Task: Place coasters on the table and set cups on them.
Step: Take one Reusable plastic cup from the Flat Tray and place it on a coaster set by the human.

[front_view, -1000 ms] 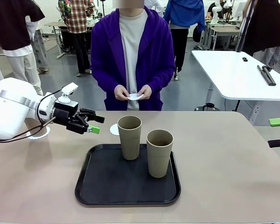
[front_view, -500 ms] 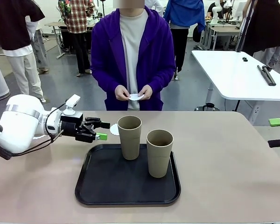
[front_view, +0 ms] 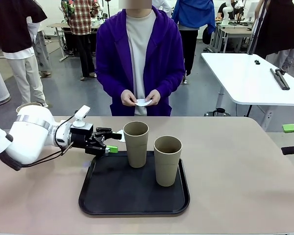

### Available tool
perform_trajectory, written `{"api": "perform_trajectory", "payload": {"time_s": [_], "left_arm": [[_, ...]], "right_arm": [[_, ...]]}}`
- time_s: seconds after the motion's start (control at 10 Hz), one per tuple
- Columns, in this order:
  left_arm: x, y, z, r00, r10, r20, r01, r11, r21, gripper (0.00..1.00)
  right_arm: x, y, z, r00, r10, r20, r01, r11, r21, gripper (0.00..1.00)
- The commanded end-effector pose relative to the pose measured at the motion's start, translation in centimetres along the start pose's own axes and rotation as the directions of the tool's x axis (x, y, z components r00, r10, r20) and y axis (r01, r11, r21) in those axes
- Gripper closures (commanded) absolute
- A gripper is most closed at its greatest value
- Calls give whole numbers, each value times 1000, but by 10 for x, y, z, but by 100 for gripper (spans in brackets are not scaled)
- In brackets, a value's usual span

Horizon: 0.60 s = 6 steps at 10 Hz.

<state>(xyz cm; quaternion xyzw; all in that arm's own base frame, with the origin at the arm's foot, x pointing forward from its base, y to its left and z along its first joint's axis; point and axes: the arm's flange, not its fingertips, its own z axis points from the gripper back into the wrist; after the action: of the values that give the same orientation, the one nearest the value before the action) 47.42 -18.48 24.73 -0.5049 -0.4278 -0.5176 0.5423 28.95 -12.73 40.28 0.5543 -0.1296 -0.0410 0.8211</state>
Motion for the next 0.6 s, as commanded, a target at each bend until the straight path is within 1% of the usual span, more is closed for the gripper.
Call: {"api": "perform_trajectory", "payload": {"time_s": [0.0, 0.2, 0.5], "left_arm": [[-4, 14, -16, 1000, -12, 21, 11, 1000, 22, 0], [-3, 18, -26, 1000, -6, 6, 6, 1000, -7, 0], [-12, 18, -32, 1000, 28, 1, -27, 999, -41, 0]], "right_arm": [[1, 1, 0, 1000, 8, 2, -8, 1000, 11, 0], [1, 1, 0, 1000, 8, 2, -8, 1000, 11, 0], [1, 1, 0, 1000, 8, 2, -8, 1000, 11, 0]]}}
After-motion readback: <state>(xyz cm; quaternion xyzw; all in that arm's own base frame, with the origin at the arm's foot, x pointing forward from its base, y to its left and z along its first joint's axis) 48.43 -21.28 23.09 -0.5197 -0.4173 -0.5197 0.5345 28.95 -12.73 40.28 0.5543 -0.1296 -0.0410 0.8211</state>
